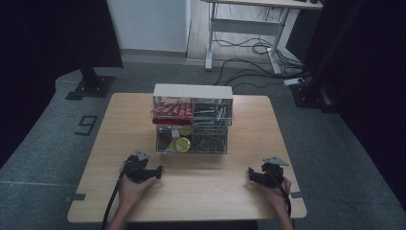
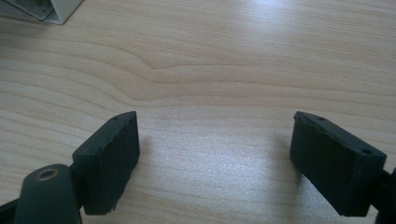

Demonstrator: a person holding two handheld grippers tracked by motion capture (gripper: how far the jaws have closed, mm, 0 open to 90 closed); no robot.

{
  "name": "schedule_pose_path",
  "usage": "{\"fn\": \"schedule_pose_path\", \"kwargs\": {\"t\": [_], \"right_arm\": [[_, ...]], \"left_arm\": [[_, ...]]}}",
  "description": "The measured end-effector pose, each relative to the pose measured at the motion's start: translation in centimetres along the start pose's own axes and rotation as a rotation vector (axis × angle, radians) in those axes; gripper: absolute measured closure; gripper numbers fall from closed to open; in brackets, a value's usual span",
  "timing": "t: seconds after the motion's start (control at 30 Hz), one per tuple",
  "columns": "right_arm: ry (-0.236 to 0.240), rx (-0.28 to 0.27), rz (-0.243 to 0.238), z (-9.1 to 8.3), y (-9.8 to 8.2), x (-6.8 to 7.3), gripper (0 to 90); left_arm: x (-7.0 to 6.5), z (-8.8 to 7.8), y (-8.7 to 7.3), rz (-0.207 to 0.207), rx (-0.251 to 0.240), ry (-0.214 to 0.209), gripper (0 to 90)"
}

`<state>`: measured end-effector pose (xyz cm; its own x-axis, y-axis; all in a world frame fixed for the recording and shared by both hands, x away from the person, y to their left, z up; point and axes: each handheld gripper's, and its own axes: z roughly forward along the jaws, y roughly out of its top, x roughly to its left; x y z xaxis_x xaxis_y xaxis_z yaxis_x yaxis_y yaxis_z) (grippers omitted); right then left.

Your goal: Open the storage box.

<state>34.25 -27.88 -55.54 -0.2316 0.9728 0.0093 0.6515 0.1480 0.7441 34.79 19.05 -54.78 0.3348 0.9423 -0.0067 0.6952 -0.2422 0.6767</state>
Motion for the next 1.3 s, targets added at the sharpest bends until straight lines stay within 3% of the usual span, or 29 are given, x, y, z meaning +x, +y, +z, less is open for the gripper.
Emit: {"fn": "schedule_pose_path", "kwargs": {"t": [0.43, 0.47, 0.8, 0.97, 1.17, 1.3], "right_arm": [[0.009, -0.002, -0.005, 0.0, 0.0, 0.1, 16.9], [0.009, -0.003, -0.004, 0.0, 0.0, 0.1, 17.0], [0.008, -0.003, -0.002, 0.0, 0.0, 0.1, 17.3], [0.006, -0.004, -0.001, 0.0, 0.0, 0.1, 17.7], [0.002, -0.005, 0.003, 0.0, 0.0, 0.1, 18.5], [-0.001, -0.005, 0.004, 0.0, 0.0, 0.1, 18.7]], "left_arm": [[0.2, -0.4, -0.3, -0.024, -0.026, 0.023, 18.2], [0.2, -0.5, -0.4, -0.028, -0.032, 0.027, 24.6], [0.8, -1.4, -0.7, -0.060, -0.046, 0.002, 45.4], [1.0, -2.8, -0.4, -0.100, -0.094, -0.028, 54.5], [1.4, -5.0, -0.3, -0.122, -0.169, 0.012, 65.7], [1.6, -5.9, -0.2, -0.117, -0.202, 0.010, 72.5]]}}
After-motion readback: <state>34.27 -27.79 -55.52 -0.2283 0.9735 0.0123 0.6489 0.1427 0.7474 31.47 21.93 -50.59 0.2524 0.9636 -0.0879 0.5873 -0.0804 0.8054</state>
